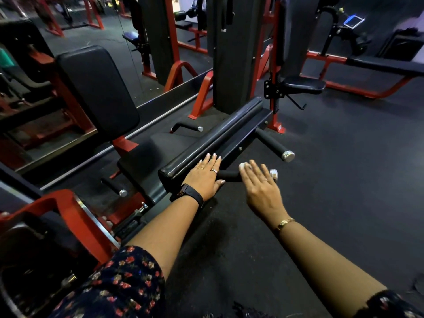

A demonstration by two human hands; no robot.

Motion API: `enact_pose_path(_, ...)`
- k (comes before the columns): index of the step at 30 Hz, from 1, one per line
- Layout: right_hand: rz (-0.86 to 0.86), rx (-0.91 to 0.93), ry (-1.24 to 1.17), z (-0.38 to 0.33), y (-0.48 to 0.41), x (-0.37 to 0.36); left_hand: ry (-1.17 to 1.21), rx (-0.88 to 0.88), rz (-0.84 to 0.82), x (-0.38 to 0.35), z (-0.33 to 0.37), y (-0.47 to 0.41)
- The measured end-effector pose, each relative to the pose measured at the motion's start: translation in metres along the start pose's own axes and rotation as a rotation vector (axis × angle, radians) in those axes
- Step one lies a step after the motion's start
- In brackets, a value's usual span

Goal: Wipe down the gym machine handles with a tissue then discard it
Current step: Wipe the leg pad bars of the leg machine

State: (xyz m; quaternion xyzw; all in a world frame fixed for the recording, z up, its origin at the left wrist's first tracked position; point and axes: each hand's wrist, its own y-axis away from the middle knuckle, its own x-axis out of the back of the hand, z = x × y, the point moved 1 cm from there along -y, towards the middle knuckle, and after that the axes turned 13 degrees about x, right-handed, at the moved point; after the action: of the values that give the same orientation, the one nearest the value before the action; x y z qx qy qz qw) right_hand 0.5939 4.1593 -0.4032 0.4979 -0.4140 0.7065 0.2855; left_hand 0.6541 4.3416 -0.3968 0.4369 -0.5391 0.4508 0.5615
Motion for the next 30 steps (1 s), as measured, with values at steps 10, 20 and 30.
enact_pose_path(10, -0.007, -0.108, -0.104, -0.04, -0.026, -0.005, -0.02, 0.002, 0.001, 0.002, 0.0, 0.0)
enact_pose_path(20, 0.024, -0.081, 0.001, 0.008, 0.025, 0.001, -0.018, 0.01, 0.013, 0.002, 0.002, 0.002)
enact_pose_path(30, -0.142, -0.29, -0.086, 0.017, 0.004, 0.019, -0.076, 0.061, -0.058, 0.009, 0.018, 0.005)
